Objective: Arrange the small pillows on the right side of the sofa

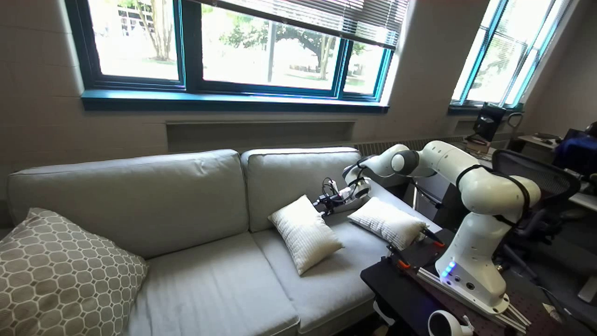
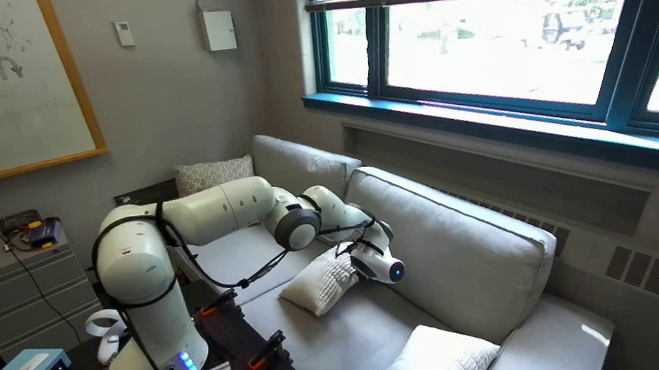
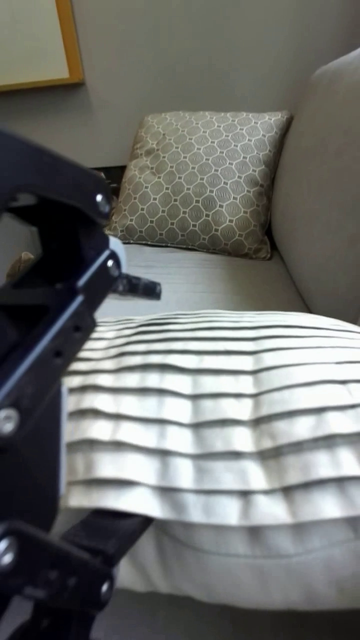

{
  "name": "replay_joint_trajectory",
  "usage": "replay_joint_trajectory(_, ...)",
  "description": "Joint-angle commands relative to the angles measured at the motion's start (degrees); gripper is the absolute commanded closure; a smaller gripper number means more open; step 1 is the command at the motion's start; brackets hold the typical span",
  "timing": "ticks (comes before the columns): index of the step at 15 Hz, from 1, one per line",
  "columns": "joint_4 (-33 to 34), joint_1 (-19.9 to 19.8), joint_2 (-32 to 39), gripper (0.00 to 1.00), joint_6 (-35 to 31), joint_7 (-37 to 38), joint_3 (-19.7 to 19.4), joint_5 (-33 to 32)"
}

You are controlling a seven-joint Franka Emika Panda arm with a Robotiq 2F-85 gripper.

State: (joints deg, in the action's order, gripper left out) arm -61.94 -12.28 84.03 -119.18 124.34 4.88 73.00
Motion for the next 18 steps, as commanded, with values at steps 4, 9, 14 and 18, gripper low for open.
replay_joint_trajectory(4,-0.44,-1.7,0.17,0.0,4.07,-3.34,0.55,3.19)
replay_joint_trajectory(9,-0.01,1.28,0.17,0.0,-2.02,1.82,-1.06,3.84)
replay_joint_trajectory(14,0.49,7.07,0.18,0.0,-21.94,11.1,-2.57,5.02)
replay_joint_trajectory(18,0.65,10.03,-0.23,0.0,-23.78,18.99,-3.42,-0.31)
